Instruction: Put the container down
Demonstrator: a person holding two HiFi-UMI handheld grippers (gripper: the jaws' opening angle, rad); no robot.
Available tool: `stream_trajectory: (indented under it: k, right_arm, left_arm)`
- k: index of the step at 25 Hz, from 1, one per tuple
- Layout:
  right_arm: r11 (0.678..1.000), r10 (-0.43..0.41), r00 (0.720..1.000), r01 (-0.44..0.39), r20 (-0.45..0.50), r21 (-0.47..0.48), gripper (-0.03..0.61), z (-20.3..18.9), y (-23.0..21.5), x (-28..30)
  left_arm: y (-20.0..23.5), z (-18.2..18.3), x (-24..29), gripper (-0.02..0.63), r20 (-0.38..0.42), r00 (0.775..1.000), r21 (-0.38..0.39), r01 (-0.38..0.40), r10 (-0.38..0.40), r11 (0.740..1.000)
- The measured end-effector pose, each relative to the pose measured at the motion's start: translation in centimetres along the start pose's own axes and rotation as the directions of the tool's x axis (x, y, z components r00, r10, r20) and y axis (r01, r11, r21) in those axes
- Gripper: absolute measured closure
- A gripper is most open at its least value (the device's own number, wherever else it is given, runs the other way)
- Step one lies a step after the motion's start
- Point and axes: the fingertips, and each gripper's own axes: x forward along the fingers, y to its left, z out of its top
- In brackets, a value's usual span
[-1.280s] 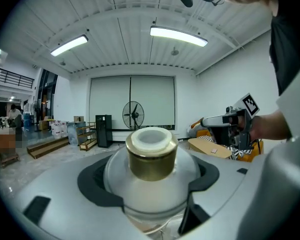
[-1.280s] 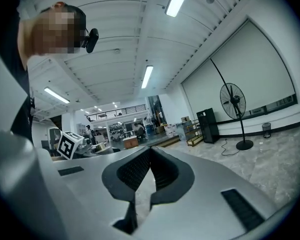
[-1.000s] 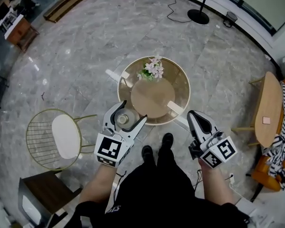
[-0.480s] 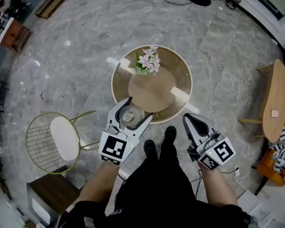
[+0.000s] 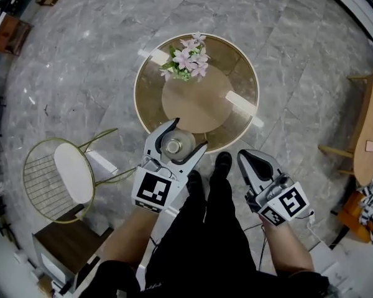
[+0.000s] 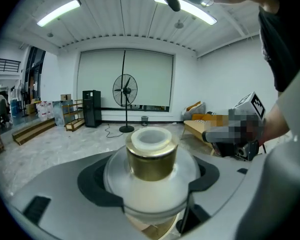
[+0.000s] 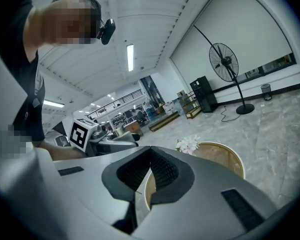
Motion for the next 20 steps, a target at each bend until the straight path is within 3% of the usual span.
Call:
stream_trajectory:
  k: [13,20]
  right_arm:
    - [0.999,-0.009,0.998,0.012,-0.058,0.038,0.563,-7.4,-6.7,2.7]
    - [1.000,-0.016,0.996,0.015,-0.084,-0.002,0.563,-9.9,-9.0,3.4]
  left_arm:
    - [1.1,-8.0,6.2,0.279,-0.046,0.999,-0.039,-0.015,0.013,0.999]
    - [1.2,-11.6,9.1,0.279,-0.062,0.998,-0.052,-0.001,-0.002,0.999]
